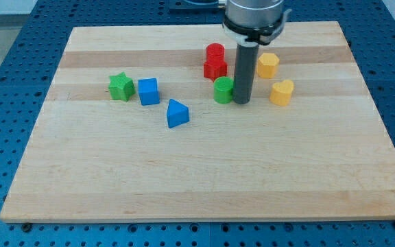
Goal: Slide the line of blocks a bit up
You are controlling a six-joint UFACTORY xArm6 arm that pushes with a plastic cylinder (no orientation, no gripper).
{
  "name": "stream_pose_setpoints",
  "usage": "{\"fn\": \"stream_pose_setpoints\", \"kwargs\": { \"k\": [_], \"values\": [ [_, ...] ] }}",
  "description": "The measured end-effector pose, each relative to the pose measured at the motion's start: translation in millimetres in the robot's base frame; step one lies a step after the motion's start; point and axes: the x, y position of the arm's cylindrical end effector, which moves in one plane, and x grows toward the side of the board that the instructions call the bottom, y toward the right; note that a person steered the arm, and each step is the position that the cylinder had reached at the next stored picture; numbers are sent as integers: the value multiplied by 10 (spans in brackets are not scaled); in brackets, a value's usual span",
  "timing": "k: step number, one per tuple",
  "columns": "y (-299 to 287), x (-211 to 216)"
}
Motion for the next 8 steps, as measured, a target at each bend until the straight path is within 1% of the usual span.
{"fn": "stream_pose_setpoints", "kwargs": {
  "k": [1,3,4,5,7,8],
  "values": [
    [-97,0],
    [-190,271],
    [-327,271],
    [-329,232],
    [-329,-62],
    [-329,-99]
  ]
}}
